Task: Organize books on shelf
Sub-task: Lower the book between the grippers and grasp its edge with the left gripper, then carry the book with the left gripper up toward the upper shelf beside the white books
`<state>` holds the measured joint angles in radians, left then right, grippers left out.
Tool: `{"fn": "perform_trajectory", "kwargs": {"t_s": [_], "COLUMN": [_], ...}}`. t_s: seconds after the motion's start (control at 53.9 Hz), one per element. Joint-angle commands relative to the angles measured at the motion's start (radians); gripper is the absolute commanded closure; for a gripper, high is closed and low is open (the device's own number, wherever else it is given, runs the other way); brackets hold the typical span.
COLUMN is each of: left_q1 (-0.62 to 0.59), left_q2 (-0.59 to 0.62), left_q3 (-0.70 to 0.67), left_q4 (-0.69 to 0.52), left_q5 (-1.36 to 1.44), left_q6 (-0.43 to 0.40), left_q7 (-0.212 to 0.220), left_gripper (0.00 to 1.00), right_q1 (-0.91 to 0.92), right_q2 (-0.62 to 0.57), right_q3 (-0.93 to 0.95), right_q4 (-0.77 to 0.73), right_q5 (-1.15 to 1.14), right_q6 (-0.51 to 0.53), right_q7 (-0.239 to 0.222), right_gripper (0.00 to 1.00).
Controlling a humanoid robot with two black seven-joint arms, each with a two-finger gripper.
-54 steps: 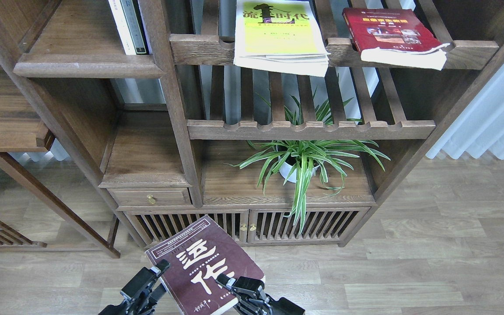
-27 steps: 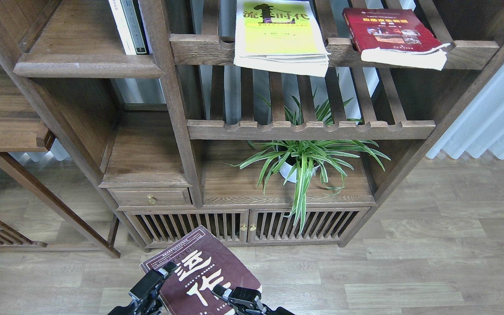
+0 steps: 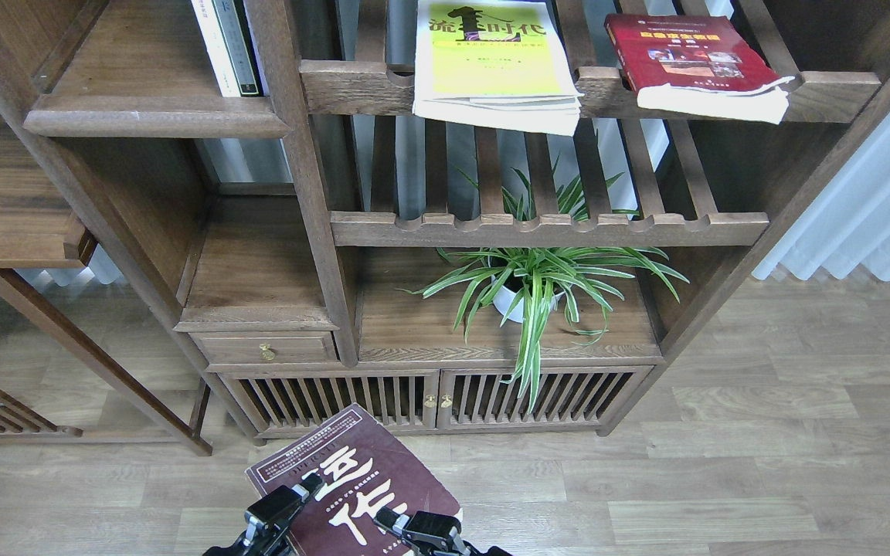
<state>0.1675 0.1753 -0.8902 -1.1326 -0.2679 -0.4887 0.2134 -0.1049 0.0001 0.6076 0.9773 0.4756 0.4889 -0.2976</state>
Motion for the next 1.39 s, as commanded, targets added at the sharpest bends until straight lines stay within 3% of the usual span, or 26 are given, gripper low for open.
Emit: {"fn": "perform_trajectory", "kwargs": {"t_s": [0.0,0.13,0.186,0.26,0.278,0.297,0.316,0.557,0.798,0.91,1.151,1.374], "left_q1": [0.001,0.0,0.0,0.0,0.0,0.0,0.0,0.017,0.069,0.113,0.119,0.115], "left_q2": [0.012,0.023,0.029,0.044,0.05,0.053,0.059,0.151,0.308,0.385,0.516,0.541], "left_q3": [-0.006,-0.015,-0.021,-0.032,-0.038,-0.038,-0.044,-0.09,-0.231,-0.317,-0.519,-0.624], "left_q4": [-0.004,-0.007,-0.01,-0.016,-0.018,-0.019,-0.021,-0.125,-0.168,-0.248,-0.251,-0.251], "left_q5": [0.001,0.001,-0.001,-0.001,-0.001,-0.001,-0.001,0.006,0.058,0.061,0.079,0.081], "left_q6": [0.0,0.0,0.0,0.0,0.0,0.0,0.0,0.0,0.0,0.0,0.0,0.0], "left_q7": [0.0,0.0,0.0,0.0,0.0,0.0,0.0,0.007,0.011,0.012,0.015,0.017], "left_gripper": [0.94,0.94,0.94,0.95,0.95,0.94,0.95,0.95,0.94,0.95,0.95,0.95], "right_q1": [-0.002,-0.002,-0.002,-0.001,-0.001,-0.001,0.004,0.042,0.04,0.044,0.054,0.068], "right_q2": [0.0,0.0,0.0,0.0,0.0,0.0,0.0,0.0,0.0,0.0,0.0,0.0], "right_q3": [0.0,0.0,-0.005,-0.008,-0.009,-0.008,-0.006,0.061,0.084,0.084,0.084,0.084], "right_q4": [0.0,0.0,0.0,-0.002,-0.002,-0.002,-0.005,-0.017,-0.029,-0.051,-0.081,-0.108], "right_q5": [0.0,-0.002,-0.005,-0.025,-0.035,-0.041,-0.057,-0.069,-0.069,-0.069,-0.071,-0.072], "right_q6": [0.0,0.0,0.0,0.0,0.0,0.0,0.0,0.0,0.0,0.0,0.0,0.0], "right_q7": [0.0,0.0,0.0,0.0,0.002,0.003,0.005,0.017,0.017,0.017,0.017,0.017], "right_gripper": [0.89,0.84,0.75,0.46,0.26,0.2,0.06,0.01,0.01,0.01,0.01,0.01]}}
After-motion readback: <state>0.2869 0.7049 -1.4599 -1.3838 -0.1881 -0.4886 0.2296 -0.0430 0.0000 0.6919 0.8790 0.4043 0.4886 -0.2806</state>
